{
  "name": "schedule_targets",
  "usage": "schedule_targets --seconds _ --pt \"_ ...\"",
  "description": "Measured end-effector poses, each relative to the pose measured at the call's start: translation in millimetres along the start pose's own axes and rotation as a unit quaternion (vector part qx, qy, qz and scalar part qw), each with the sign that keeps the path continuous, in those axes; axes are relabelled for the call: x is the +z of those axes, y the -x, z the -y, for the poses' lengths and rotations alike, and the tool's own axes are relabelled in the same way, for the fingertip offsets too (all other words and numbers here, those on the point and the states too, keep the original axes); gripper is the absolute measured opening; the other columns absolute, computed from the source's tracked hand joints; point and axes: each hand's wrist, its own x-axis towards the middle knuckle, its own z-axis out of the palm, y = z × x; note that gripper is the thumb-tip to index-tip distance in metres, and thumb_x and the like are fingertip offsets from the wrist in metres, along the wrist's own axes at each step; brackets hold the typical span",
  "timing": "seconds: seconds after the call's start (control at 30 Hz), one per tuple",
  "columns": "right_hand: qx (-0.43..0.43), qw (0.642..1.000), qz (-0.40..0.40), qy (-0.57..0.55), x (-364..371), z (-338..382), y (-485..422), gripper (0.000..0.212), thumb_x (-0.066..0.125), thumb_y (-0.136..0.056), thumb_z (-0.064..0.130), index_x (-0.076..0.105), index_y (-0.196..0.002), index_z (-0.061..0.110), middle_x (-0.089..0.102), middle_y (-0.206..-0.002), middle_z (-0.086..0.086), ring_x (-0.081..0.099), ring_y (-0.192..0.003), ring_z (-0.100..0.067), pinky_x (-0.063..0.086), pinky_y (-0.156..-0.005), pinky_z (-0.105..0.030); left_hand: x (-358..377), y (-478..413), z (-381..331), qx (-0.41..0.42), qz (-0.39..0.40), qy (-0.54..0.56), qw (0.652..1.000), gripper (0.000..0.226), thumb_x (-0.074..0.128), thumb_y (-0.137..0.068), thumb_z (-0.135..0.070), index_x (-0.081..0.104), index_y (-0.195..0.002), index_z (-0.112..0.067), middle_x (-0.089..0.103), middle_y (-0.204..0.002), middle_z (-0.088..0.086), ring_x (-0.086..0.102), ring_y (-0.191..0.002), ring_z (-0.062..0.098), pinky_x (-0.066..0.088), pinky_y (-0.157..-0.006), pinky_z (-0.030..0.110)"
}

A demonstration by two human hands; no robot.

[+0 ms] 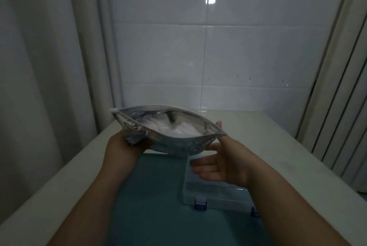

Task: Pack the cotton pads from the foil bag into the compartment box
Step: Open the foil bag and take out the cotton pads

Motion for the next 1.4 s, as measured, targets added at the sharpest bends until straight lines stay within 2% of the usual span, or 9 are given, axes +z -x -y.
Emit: schedule_targets --seconds 0.17,0.23,0.37,0.5,0.6,0.77,0.93,1.07,1.4 --pt "-0.033 0.986 0.067 -0.146 20 -5 -19 0.034 0.061 -0.078 0.027 0.069 -0.104 0.006 0.071 -0.1 -0.018 0.069 -0.078 -0.03 0.06 -0.063 -0.038 -5 0 0 -0.012 0.056 -0.107 0.993 0.021 0.071 -0.082 -0.008 0.072 -0.103 -0.008 0.071 -0.102 0.012 0.065 -0.095 0.019 0.039 -0.072 0.001" --pt "-0.075 0.979 0.067 -0.177 23 -7 -24 0.026 0.062 -0.069 0.015 0.07 -0.091 0.004 0.071 -0.083 -0.014 0.067 -0.069 -0.025 0.059 -0.061 -0.032 -12 -1 2 -0.022 0.091 -0.126 0.988 0.033 0.066 -0.085 -0.002 0.064 -0.118 -0.001 0.065 -0.121 0.016 0.06 -0.113 0.03 0.045 -0.089 0.021" --pt "-0.155 0.977 0.022 -0.144 23 -12 -38 0.033 0.064 -0.08 0.0 0.064 -0.113 0.0 0.072 -0.096 -0.019 0.069 -0.079 -0.03 0.06 -0.066 -0.037 -26 -3 14 -0.078 0.091 0.105 0.987 0.056 0.056 -0.091 0.006 0.044 -0.14 -0.019 0.049 -0.135 0.002 0.05 -0.117 0.015 0.049 -0.083 0.013" --pt "-0.229 0.969 -0.014 -0.086 26 -13 -49 0.085 0.077 -0.063 -0.002 0.043 -0.138 0.019 0.064 -0.12 -0.018 0.069 -0.094 -0.038 0.056 -0.065 -0.04 -26 -14 40 -0.379 0.064 0.384 0.84 0.037 0.057 -0.093 -0.02 0.056 -0.128 -0.007 0.068 -0.096 0.017 0.061 -0.078 0.027 0.053 -0.068 0.034" --pt "-0.258 0.966 0.001 -0.013 31 -13 -50 0.083 0.071 -0.075 -0.012 0.04 -0.14 0.029 0.067 -0.115 -0.018 0.068 -0.099 -0.038 0.058 -0.076 -0.045 -25 -15 45 -0.431 0.15 0.385 0.803 0.061 0.053 -0.086 -0.055 0.06 -0.116 -0.002 0.07 -0.087 0.016 0.066 -0.072 0.027 0.057 -0.069 0.037" --pt "-0.261 0.962 0.044 0.058 37 -17 -49 0.083 0.06 -0.083 -0.015 0.042 -0.137 0.045 0.071 -0.107 -0.018 0.068 -0.098 -0.039 0.054 -0.089 -0.053 -21 -7 37 -0.369 0.229 0.364 0.824 0.063 0.077 -0.064 -0.05 0.072 -0.109 -0.006 0.071 -0.111 0.017 0.067 -0.106 0.032 0.052 -0.095 0.048" --pt "-0.308 0.918 -0.155 0.198 36 -31 -55 0.069 0.077 -0.079 0.017 0.044 -0.138 0.03 0.071 -0.109 -0.004 0.072 -0.087 -0.016 0.06 -0.075 -0.03 -16 -6 40 -0.329 0.156 0.335 0.869 0.043 0.071 -0.074 -0.024 0.068 -0.108 0.002 0.074 -0.096 0.019 0.073 -0.073 0.027 0.061 -0.064 0.034" --pt "-0.298 0.911 -0.172 0.23 38 -33 -49 0.042 0.067 -0.086 0.04 0.056 -0.124 0.027 0.069 -0.097 0.008 0.066 -0.077 -0.002 0.051 -0.06 -0.02 -13 -7 43 -0.316 0.117 0.332 0.881 0.026 0.066 -0.085 -0.012 0.067 -0.109 -0.002 0.074 -0.096 0.019 0.073 -0.075 0.029 0.061 -0.066 0.037" --pt "-0.302 0.908 -0.107 0.27 41 -43 -54 0.089 0.08 -0.077 0.026 0.025 -0.146 0.039 0.067 -0.116 0.001 0.069 -0.092 -0.015 0.059 -0.073 -0.028 -14 -9 48 -0.21 0.155 0.295 0.919 0.055 0.072 -0.076 -0.05 0.066 -0.116 -0.013 0.073 -0.109 0.012 0.069 -0.101 0.031 0.049 -0.096 0.048"
